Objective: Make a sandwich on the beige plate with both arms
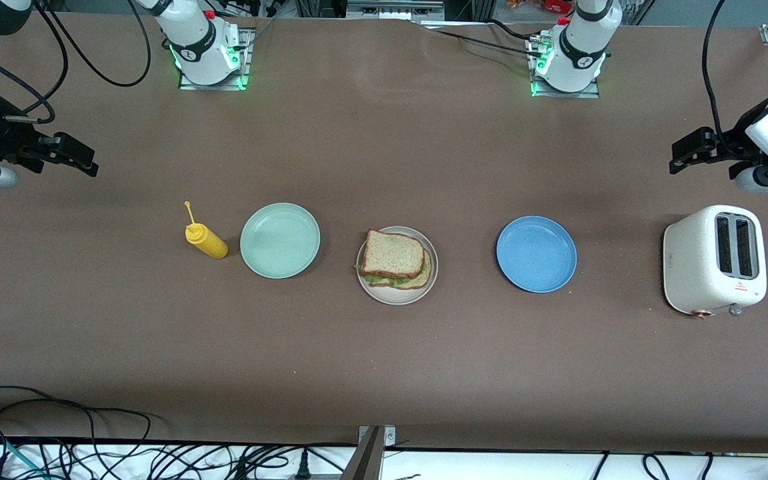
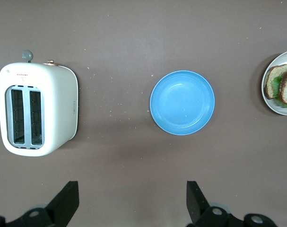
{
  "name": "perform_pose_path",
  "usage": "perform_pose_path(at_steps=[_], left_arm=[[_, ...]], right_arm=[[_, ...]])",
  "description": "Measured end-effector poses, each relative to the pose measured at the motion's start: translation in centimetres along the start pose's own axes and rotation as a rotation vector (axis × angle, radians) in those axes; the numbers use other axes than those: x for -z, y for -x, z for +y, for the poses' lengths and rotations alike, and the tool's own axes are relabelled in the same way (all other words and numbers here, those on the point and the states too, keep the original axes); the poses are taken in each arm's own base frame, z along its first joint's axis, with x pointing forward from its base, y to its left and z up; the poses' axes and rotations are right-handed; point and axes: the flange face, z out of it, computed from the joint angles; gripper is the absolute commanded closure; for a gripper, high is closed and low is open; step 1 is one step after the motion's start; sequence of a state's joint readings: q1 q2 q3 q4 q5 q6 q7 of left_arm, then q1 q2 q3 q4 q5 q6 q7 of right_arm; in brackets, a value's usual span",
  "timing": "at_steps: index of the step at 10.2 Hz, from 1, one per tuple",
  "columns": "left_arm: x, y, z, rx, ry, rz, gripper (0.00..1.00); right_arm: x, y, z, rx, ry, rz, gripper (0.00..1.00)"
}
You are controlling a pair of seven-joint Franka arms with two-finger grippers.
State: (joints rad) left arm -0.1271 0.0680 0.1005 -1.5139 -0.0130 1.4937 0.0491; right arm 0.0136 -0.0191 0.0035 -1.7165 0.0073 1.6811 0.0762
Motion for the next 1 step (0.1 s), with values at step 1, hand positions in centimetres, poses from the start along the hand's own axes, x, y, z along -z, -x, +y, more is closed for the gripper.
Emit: perform_pose_path(at_steps=[1], left_arm=[[-0.01, 0.00, 0.00, 0.000, 0.000, 0.000, 0.00]], right_arm=[[0.00, 0.00, 0.00, 0.000, 0.000, 0.000, 0.00]])
